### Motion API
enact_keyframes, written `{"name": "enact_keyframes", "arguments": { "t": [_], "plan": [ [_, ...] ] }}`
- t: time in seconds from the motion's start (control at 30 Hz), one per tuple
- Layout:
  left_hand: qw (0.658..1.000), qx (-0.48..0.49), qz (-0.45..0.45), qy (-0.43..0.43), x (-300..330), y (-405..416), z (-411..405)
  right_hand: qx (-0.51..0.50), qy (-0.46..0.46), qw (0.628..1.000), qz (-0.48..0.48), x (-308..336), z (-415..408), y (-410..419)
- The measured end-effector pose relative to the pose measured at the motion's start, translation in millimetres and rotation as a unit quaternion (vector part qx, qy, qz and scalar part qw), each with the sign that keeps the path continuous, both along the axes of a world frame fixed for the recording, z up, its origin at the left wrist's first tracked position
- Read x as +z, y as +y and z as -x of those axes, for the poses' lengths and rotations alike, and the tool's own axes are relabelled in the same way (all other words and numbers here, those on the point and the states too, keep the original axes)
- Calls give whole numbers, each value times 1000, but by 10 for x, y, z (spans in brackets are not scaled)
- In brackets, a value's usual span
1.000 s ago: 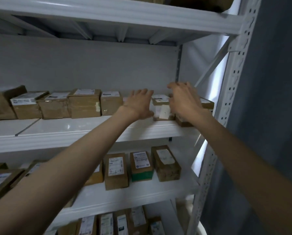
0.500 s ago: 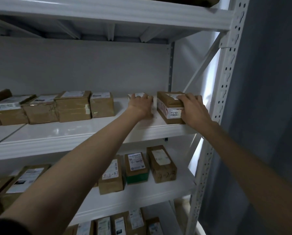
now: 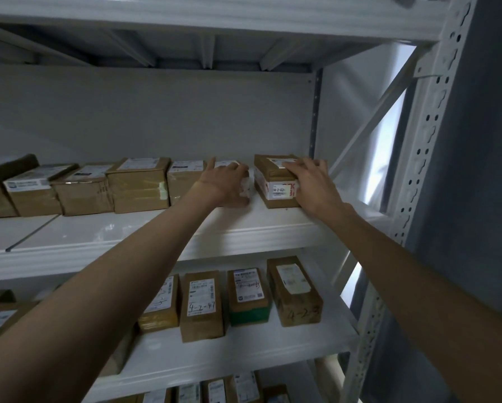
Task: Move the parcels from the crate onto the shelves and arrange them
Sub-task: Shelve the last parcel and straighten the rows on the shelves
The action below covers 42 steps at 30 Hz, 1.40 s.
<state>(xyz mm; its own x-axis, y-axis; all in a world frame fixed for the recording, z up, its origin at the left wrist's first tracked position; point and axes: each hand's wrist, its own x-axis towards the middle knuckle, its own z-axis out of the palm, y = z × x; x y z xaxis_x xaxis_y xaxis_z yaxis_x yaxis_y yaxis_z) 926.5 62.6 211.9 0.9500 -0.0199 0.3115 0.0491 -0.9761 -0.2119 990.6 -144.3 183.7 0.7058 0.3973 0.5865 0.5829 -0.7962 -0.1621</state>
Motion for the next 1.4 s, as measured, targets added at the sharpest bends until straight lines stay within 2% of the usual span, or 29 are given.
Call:
{"name": "enact_keyframes", "arguments": {
  "t": [0.23,0.4,0.57,0.73,0.9,1.07,1.2,1.4],
  "plan": [
    [1000,6,1,4,0,-21,63,24,-25,999,28,-71,-98,440],
    [999,22,22,13,13,-23,108,-2,-17,998,68,-71,-72,478],
    [1000,-1,24,-7,49,-56,291,14,-19,997,75,18,189,371],
    [998,-45,14,-40,-7,-232,831,7,-28,998,49,-13,706,157],
    [988,-126,76,-41,-389,-465,1494,13,-5,997,77,-228,1299,-98],
    [979,-155,133,5,-901,-612,1895,20,11,997,79,-672,1718,-281],
    [977,-152,148,18,-1358,-664,1989,25,57,991,118,-1120,1868,-298],
    [983,-84,141,85,-1981,-575,1892,10,136,976,172,-1838,1782,-331]
  ]
}}
